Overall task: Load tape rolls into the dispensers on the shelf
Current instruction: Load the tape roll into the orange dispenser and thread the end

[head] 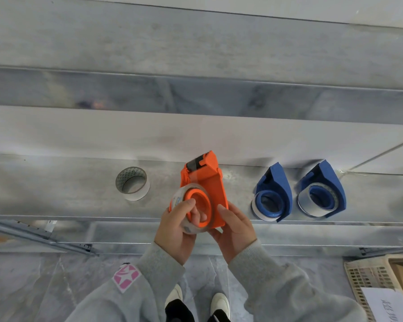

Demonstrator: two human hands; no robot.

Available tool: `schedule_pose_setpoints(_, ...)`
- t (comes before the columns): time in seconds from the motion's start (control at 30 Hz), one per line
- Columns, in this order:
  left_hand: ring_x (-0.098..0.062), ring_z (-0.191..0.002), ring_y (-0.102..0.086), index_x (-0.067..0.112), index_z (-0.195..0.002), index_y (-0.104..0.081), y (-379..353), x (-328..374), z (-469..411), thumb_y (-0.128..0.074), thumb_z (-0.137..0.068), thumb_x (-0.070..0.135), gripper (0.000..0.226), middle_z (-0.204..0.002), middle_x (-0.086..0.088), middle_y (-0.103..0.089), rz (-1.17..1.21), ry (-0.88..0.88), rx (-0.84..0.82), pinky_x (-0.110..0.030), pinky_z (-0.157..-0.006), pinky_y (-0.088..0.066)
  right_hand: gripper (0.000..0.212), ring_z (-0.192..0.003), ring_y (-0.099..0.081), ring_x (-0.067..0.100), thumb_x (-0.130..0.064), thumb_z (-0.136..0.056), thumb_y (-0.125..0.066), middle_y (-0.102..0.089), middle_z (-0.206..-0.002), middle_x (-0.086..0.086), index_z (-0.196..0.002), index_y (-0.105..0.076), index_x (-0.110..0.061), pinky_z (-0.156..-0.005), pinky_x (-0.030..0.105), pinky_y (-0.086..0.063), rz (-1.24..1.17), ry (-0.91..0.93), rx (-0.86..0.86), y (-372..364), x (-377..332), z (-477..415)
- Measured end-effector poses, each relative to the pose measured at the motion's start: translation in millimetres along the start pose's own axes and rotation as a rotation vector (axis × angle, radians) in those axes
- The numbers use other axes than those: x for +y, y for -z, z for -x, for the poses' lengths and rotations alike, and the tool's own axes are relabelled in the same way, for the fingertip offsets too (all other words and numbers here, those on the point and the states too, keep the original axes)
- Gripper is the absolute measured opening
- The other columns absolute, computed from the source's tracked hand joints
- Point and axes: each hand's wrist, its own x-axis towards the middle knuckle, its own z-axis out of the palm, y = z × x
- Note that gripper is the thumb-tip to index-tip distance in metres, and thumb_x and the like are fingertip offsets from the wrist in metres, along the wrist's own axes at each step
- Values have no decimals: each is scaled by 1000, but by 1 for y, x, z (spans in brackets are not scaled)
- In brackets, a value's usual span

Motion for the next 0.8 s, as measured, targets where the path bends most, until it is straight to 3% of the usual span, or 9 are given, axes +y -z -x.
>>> schedule_pose_setpoints(0.1, -18, -63, -63, 14, -53, -54, 10, -7, -11, -59, -72, 20, 20, -50, -4, -53, 49, 60, -26, -40, -76, -48, 19, -76, -66, 17, -1, -84, -60, -71, -84, 9, -100, -68, -6, -72, 37, -57, 112, 39, 86, 1, -3, -5)
schedule_pose_setpoints(0.23, -31, -85, -53, 11, -68, -56, 25, -19, -34, -73, -64, 26, 23, -81, -16, -53, 9, 143, -45, -54, -95, -40, 21, -68, -68, 14, 3, -83, -60, -73, -77, 3, -95, -69, -12, -73, 37, -58, 303, 66, 239, 1, -5, -14)
schedule_pose_setpoints(0.27, -31, -87, -53, 11, -75, -58, 26, -21, -39, -75, -64, 29, 27, -82, -15, -55, -41, 175, -17, -53, -95, -43, 22, -66, -68, 12, 3, -82, -60, -72, -73, 0, -91, -69, -15, -72, 36, -58, 340, 74, 289, 2, -4, -18)
schedule_pose_setpoints(0.33, -22, -68, -55, 14, -71, -59, 27, -22, -49, -74, -69, 34, 25, -64, -4, -58, -182, 213, 105, -37, -71, -50, 23, -66, -67, 12, 1, -82, -60, -71, -70, -2, -89, -69, -19, -69, 32, -58, 400, 96, 379, 4, -1, -25)
schedule_pose_setpoints(0.4, -14, -48, -42, 13, -67, -59, 31, -21, -59, -74, -62, 51, 41, -48, 4, -48, -424, 209, 220, -26, -52, -36, 25, -73, -68, 17, -4, -80, -60, -72, -77, 1, -88, -69, -25, -70, 32, -57, 506, 141, 448, 8, 3, -34)
schedule_pose_setpoints(0.47, -15, -46, -37, 11, -63, -60, 35, -20, -68, -73, -60, 58, 49, -43, 6, -44, -659, 164, 262, -27, -52, -35, 24, -80, -67, 16, -11, -79, -60, -72, -85, 0, -86, -66, -33, -74, 31, -57, 659, 189, 471, 11, 6, -43)
schedule_pose_setpoints(0.57, -15, -46, -49, 15, -63, -70, 39, -18, -79, -72, -76, 47, 35, -41, 7, -55, -845, 104, 292, -32, -61, -49, 26, -83, -63, 9, -16, -81, -59, -69, -96, -3, -102, -66, -29, -69, 18, -51, 829, 241, 474, 10, 6, -54)
schedule_pose_setpoints(0.7, -14, -50, -59, 9, -79, -74, 41, -16, -92, -68, -79, 47, 38, -56, -1, -64, -989, 104, 278, -27, -58, -55, 24, -85, -60, 8, -19, -83, -59, -65, -103, -2, -104, -65, -28, -78, 24, -49, 976, 282, 442, 6, 7, -67)
schedule_pose_setpoints(0.8, -20, -62, -68, 16, -72, -72, 43, -12, -96, -72, -68, 50, 34, -62, -1, -69, -1142, 121, 273, -32, -68, -59, 28, -89, -60, 10, -17, -84, -59, -63, -105, 0, -111, -62, -26, -76, 21, -46, 972, 276, 410, 2, 9, -71)
